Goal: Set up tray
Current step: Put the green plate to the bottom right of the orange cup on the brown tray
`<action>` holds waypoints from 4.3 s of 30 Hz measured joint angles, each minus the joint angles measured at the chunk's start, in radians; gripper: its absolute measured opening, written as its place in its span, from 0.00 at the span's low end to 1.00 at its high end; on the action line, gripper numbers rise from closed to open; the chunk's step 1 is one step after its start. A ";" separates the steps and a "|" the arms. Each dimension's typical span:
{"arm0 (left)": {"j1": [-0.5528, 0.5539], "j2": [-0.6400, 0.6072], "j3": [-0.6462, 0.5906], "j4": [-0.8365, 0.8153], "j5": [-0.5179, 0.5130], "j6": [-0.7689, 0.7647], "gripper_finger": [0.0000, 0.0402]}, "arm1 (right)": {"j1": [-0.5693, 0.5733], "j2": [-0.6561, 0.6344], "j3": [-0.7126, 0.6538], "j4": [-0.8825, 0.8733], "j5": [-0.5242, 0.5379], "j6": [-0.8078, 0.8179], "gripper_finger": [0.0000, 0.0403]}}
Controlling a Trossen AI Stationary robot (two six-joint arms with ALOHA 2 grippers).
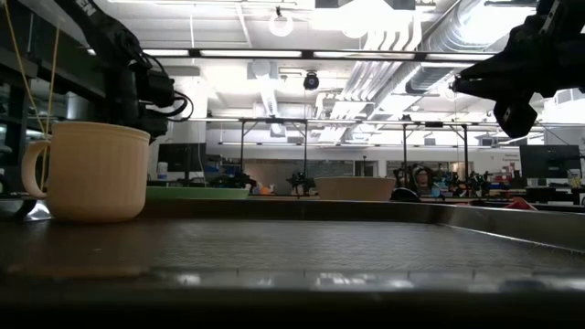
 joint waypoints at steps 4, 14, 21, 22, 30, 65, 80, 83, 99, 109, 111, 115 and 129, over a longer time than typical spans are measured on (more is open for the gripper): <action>0.000 0.017 0.000 0.000 0.000 0.013 0.50 | 0.000 0.000 0.000 0.000 0.000 -0.001 0.17; 0.000 0.104 -0.001 0.025 -0.001 0.016 0.50 | 0.000 0.000 0.000 0.000 0.000 0.000 0.17; 0.000 0.117 -0.001 0.022 -0.018 0.016 0.50 | 0.000 0.000 0.000 0.000 0.000 -0.001 0.17; 0.000 0.117 -0.001 0.021 -0.018 0.016 0.50 | 0.000 0.000 0.000 0.000 0.000 -0.001 0.17; 0.000 0.117 -0.012 0.032 -0.023 0.015 0.50 | 0.000 0.000 0.000 0.000 0.000 -0.002 0.17; 0.000 0.117 -0.074 0.123 0.003 0.041 0.50 | 0.000 0.000 0.000 0.000 0.003 0.000 0.17; 0.000 0.117 -0.073 0.124 0.002 0.036 0.48 | 0.000 0.000 0.000 0.000 0.003 -0.001 0.17; 0.000 0.117 -0.073 0.124 0.000 0.035 0.42 | 0.000 0.000 0.000 0.000 0.003 -0.002 0.17; 0.000 0.116 -0.070 0.132 0.012 0.007 0.12 | 0.000 0.000 0.000 0.000 0.003 -0.002 0.17; -0.001 0.116 -0.071 0.143 0.005 -0.014 0.08 | 0.000 0.000 0.000 0.000 0.003 -0.002 0.17; -0.001 0.115 -0.071 0.146 0.005 -0.018 0.07 | 0.000 0.000 0.000 0.000 0.003 -0.002 0.17; -0.001 0.115 -0.071 0.147 0.005 -0.019 0.07 | 0.000 0.000 0.000 0.000 0.003 -0.002 0.17; 0.000 0.115 -0.072 0.150 0.012 -0.030 0.05 | 0.000 0.000 0.000 0.000 0.003 0.000 0.17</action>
